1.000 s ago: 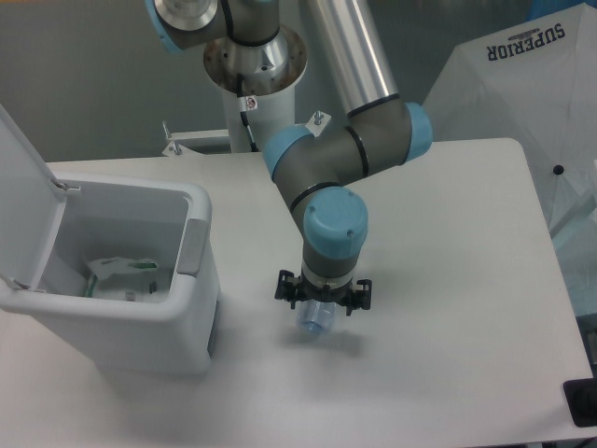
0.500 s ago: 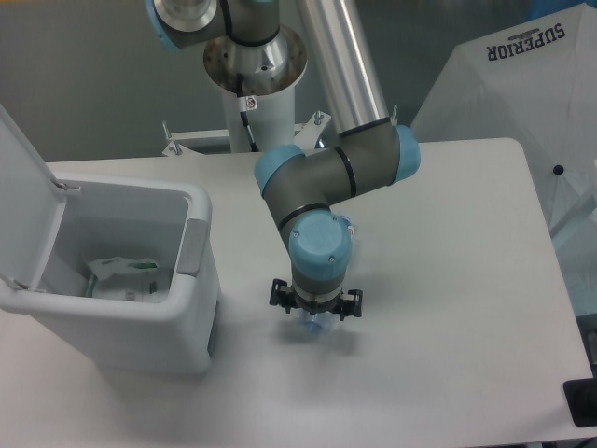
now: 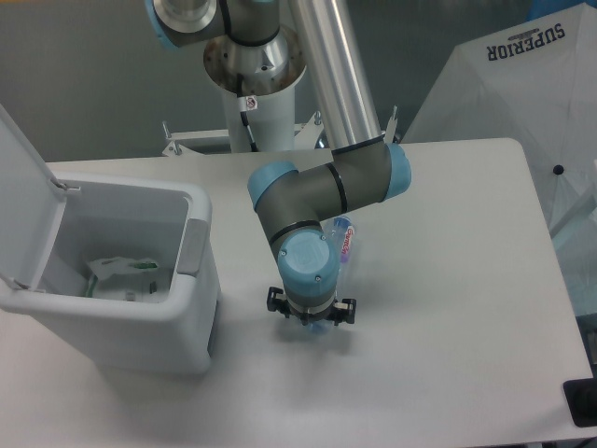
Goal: Place the trash in the trash can
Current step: 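Close the gripper around the bottle's body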
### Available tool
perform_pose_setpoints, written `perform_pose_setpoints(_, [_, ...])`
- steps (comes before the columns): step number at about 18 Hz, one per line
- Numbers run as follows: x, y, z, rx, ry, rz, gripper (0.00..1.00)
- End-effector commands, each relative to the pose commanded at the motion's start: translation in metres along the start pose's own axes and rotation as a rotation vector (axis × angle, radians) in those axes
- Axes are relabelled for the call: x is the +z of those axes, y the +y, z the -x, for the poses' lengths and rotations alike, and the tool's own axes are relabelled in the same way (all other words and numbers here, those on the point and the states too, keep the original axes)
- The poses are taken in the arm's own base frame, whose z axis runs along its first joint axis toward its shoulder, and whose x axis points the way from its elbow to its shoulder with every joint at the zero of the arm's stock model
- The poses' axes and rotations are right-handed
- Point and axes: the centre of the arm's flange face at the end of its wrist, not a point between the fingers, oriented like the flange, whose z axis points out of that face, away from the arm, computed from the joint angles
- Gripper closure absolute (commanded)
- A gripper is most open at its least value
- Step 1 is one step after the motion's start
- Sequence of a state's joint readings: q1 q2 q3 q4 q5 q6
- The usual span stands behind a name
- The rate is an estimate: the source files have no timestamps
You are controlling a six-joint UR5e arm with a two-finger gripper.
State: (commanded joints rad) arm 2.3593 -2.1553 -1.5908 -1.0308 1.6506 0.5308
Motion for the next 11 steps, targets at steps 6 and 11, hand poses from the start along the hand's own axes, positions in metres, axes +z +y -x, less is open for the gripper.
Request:
perform_pose_setpoints(6, [-0.016, -0.006, 0.004, -0.004, -0.01, -0.029, 0.44])
perform_pose_setpoints(11, [-0.059, -0.016, 0.013, -0.011, -0.023, -0.112, 0.44])
